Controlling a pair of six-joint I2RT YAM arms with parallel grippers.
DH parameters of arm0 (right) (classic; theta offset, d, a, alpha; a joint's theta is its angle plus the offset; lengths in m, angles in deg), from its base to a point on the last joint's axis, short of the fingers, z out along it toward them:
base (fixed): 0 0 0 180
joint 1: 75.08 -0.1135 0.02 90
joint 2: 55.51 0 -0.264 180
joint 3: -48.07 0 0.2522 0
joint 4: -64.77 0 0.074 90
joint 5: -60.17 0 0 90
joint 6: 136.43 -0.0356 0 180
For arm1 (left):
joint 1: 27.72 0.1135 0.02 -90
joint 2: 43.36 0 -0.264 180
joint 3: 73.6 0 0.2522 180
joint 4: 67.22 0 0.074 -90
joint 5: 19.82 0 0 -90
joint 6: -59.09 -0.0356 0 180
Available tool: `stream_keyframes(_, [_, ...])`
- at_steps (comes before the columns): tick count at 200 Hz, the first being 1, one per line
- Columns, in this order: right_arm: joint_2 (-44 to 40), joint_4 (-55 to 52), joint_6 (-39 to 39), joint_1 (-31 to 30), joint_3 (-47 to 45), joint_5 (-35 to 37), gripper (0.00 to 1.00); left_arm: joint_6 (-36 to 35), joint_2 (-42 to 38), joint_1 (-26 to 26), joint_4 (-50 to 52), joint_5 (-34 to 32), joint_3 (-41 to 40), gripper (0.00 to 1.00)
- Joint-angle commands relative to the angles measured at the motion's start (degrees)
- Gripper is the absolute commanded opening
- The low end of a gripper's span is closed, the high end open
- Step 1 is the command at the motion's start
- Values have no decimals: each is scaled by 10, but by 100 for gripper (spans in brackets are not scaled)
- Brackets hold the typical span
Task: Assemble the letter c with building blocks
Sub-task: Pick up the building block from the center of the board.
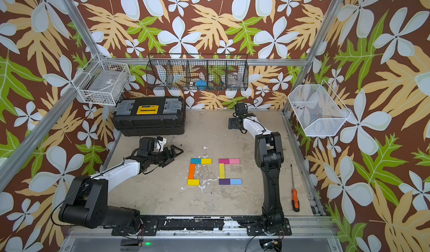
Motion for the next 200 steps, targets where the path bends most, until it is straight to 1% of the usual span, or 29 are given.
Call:
stream_keyframes(1, [29, -17, 39, 11, 31, -9, 100, 7, 14, 1, -19, 21, 7, 100])
stream_keyframes(34, [64, -23, 42, 20, 57, -26, 100, 14, 38, 0, -35, 32, 8, 100])
stream_keyframes(49, [75, -26, 43, 22, 65, -31, 99, 16, 47, 0, -43, 37, 8, 100])
stream_keyframes(74, [86, -26, 43, 22, 68, -44, 94, 20, 59, 0, -52, 40, 9, 100])
stream_keyframes(109, [90, -28, 40, 22, 67, -55, 84, 22, 66, 0, -56, 41, 7, 100])
stream_keyframes(124, [88, -30, 37, 22, 65, -61, 76, 22, 67, 0, -59, 42, 7, 100])
stream_keyframes(133, [83, -29, 37, 22, 63, -66, 70, 23, 68, 0, -60, 42, 6, 100])
stream_keyframes(150, [73, -30, 35, 22, 61, -74, 52, 24, 68, 0, -61, 42, 4, 100])
stream_keyframes(162, [61, -31, 31, 22, 60, -85, 34, 24, 67, 1, -61, 42, 3, 100])
stream_keyframes(173, [46, -31, 27, 21, 56, -100, 22, 25, 66, 0, -61, 42, 2, 100])
stream_keyframes(179, [37, -32, 24, 20, 53, -105, 19, 24, 65, 0, -60, 41, 1, 100])
stream_keyframes(200, [-4, -37, 16, 11, 30, -119, 17, 17, 58, 1, -52, 33, -3, 100])
